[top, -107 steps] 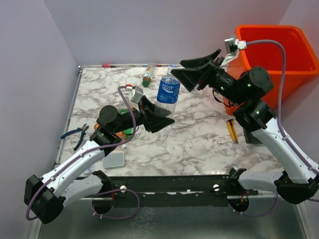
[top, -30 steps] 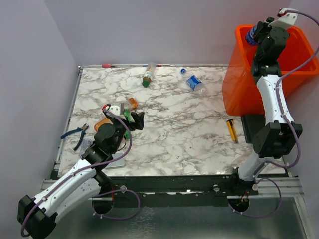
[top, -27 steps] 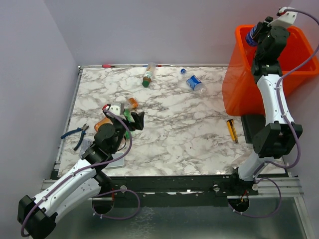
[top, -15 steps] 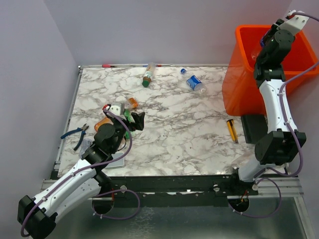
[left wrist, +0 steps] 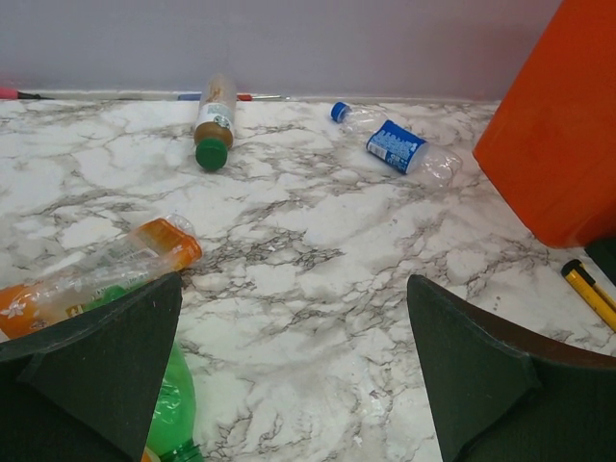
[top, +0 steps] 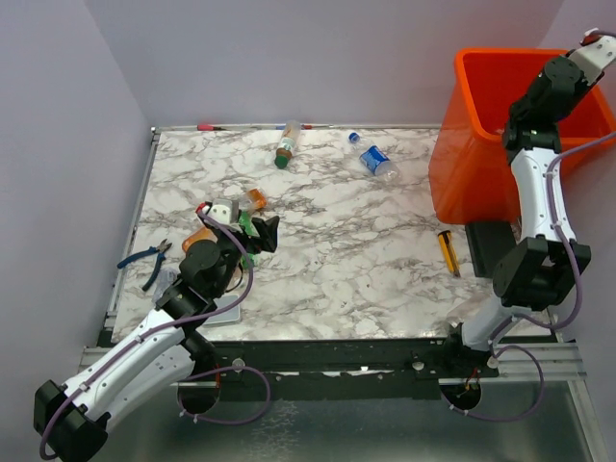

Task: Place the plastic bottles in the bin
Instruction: Place the plastic bottle in the trash bin.

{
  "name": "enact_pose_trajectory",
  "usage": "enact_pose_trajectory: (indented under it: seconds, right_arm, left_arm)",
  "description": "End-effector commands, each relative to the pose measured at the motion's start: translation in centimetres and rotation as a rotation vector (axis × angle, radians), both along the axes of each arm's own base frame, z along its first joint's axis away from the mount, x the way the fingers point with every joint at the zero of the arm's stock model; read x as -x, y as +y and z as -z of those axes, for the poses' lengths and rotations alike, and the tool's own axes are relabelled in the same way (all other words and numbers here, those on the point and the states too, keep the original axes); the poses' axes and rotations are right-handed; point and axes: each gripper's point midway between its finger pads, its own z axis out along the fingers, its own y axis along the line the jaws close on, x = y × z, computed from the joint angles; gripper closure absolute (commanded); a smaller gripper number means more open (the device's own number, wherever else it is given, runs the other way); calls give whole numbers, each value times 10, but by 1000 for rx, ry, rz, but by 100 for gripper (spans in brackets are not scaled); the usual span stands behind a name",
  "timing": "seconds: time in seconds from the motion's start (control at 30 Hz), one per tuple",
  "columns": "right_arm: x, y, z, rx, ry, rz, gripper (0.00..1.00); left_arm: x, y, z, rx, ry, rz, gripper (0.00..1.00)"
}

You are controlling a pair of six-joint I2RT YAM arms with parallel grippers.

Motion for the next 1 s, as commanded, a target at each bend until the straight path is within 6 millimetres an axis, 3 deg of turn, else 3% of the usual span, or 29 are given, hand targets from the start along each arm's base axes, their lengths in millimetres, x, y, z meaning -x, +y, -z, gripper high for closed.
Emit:
enact_pose_trajectory:
  seconds: [0.0,0.13,0.2,0.23,0.27,0.37,0.43,0.53,0.6,0.67,0.7,0.77,0.83,0.97]
  right_arm:
    - [-19,-3,41,-52,116,-5,88]
    - [-29,8,20,-105,36,-88,33]
    - [-28,13,1,-128,-22,-115,21]
    - [-26,17,-11,-133,-53,-131,8]
    - [-24,21,-25,-134,-90,-146,1]
    - [-13,46,-73,-128,-210,-217,0]
    - [-7,76,-108,-105,-282,-293,0]
    - [7,153,-156,-32,-346,-459,0]
    - [18,212,-174,21,-357,-586,0]
    - [32,274,-175,60,-342,-710,0]
    - [42,314,-169,65,-328,-803,0]
    - [58,360,-147,65,-298,-916,0]
    - [71,394,-115,35,-248,-1012,0]
    - [75,428,-31,-119,-68,-1148,0]
  left_arm:
    - [0,-3,0,-5,5,15,1]
    - [-1,-4,3,-14,14,18,1]
    - [-1,-5,3,-15,15,22,1]
    - [0,-6,3,-14,16,24,1]
    - [0,-6,3,-13,17,28,1]
    - [0,-8,3,-11,18,37,1]
    - [0,-8,3,-9,18,39,1]
    - [0,-7,2,-11,15,34,1]
    - [0,-6,2,-14,13,26,1]
    - [-1,-3,4,-22,15,12,1]
    - [-1,-1,4,-24,16,4,1]
    - [-2,2,5,-31,19,-16,1]
    - [-4,6,7,-38,25,-41,1]
    - [-9,15,16,-68,61,-101,1]
